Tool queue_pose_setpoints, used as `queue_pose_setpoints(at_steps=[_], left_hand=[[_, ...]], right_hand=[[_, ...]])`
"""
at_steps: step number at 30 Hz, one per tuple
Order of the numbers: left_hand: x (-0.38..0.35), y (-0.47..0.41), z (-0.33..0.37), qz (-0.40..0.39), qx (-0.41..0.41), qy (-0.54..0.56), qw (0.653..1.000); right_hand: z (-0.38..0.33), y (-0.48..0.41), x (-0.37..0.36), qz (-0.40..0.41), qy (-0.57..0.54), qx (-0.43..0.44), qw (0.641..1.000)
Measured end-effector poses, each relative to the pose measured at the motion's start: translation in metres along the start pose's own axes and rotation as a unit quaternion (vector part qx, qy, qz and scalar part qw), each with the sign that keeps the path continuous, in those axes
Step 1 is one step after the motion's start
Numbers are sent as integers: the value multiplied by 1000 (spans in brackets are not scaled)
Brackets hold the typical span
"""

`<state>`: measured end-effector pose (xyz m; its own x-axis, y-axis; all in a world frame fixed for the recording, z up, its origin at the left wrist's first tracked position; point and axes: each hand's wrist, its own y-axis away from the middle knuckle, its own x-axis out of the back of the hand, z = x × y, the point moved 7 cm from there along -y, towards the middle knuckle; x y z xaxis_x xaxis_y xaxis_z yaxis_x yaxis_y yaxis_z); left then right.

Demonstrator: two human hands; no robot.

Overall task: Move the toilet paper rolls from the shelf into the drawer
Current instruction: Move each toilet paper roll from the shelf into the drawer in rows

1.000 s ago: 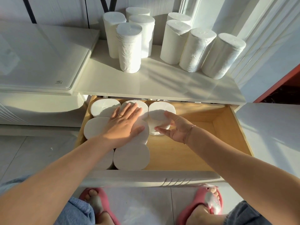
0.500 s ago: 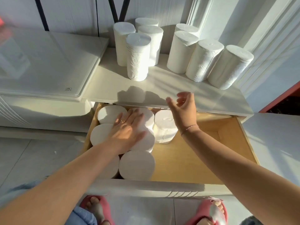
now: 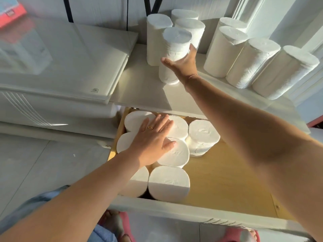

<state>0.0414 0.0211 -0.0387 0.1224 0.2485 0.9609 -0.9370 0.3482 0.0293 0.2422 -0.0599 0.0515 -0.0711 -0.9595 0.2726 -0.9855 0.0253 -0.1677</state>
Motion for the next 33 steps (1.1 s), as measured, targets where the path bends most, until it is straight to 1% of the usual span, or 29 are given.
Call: queue_pose_setpoints(at_steps=[7, 11, 14, 18, 22, 24, 26, 29, 31, 33], left_hand=[[1, 1, -1, -10, -1, 1, 1000], [1, 0, -1, -14, 0, -16, 1000], [0, -2, -1, -24, 5, -53, 998], [-1, 2, 4, -8, 5, -34, 999], [-8, 2, 13, -18, -15, -32, 999], [-10, 1, 21, -13, -31, -35, 999], [-11, 0, 29, 0, -41, -70, 997], [-16, -3, 37, -5, -49, -102, 994], [-18, -3, 40, -5, -41, -84, 996], [-19, -5, 41, -3, -36, -71, 997]], right_hand=[[2, -11, -7, 1, -20, 24, 1000], [-7, 4, -1, -7, -25, 50, 998], [-15, 31, 12, -39, -27, 77, 996], [-16, 85, 54, -92, -16, 112, 989], [-2, 139, 112, -145, -15, 54, 988], [4, 159, 143, -148, -22, 29, 988], [12, 177, 170, -147, -27, 3, 989], [35, 200, 196, -153, -45, -53, 986], [54, 208, 205, -154, -51, -80, 984], [69, 211, 208, -155, -55, -89, 982]])
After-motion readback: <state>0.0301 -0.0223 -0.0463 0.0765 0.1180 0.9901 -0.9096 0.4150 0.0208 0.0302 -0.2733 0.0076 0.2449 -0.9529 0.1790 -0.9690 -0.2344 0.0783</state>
